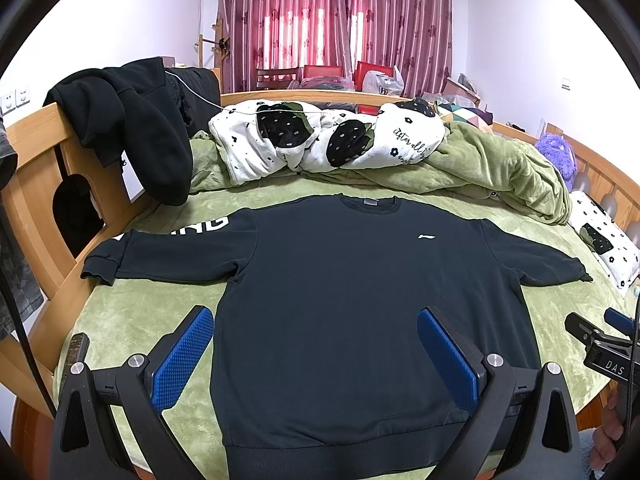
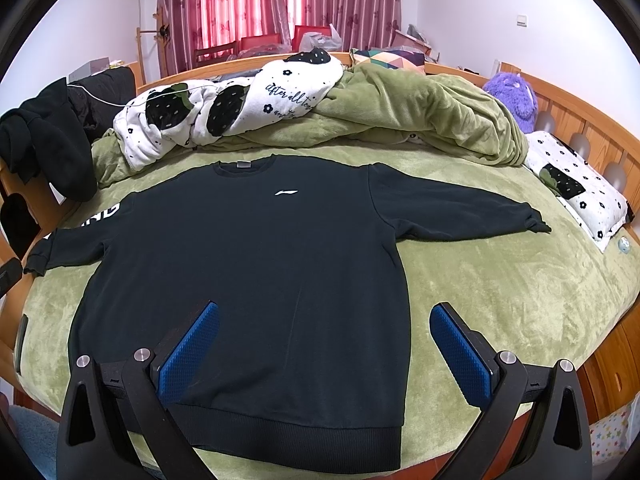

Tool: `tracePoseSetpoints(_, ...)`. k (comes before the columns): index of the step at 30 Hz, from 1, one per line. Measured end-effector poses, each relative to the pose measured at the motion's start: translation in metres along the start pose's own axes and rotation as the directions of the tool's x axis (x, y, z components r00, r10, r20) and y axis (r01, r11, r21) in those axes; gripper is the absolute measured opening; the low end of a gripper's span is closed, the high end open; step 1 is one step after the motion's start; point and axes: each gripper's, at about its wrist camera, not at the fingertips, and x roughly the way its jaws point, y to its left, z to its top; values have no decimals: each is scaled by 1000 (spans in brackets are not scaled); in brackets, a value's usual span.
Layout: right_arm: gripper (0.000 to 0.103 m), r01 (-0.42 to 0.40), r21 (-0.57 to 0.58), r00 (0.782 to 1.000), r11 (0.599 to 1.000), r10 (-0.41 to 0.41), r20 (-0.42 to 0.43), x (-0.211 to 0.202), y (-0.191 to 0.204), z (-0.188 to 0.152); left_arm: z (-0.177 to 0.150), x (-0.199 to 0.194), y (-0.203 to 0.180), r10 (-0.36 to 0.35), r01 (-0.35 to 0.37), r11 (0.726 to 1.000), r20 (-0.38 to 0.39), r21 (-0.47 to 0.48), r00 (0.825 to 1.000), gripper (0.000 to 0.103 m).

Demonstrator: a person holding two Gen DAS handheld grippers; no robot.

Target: Fold small clothes

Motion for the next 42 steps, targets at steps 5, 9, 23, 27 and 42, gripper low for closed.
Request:
tracePoseSetpoints(5, 103, 0, 1, 1000, 1000, 0, 0, 0, 0, 0, 0, 0, 0, -1, 1, 1000, 0, -4, 1000, 102)
tracePoseSetpoints(9, 103, -1, 1, 1000, 1000, 1, 0, 0, 0, 0, 0, -1, 0, -1, 1, 1000, -1, -3, 1000, 102)
tracePoseSetpoints(23, 103, -4, 5, 1000, 1000, 4, 1, -1, -1, 1, 1, -2, 0, 3, -3, 1000, 0, 1, 1000, 102)
tracePoseSetpoints(27, 103, -15, 11, 1000, 1000, 14, 4, 1, 6, -5, 3, -5, -2, 16, -16, 1000, 12, 12, 1000, 102)
tracePoseSetpoints(42, 103, -26, -39, 999, 999, 28, 39, 0, 7, 7, 11, 21, 18, 21, -21, 999, -17, -40, 1000, 102)
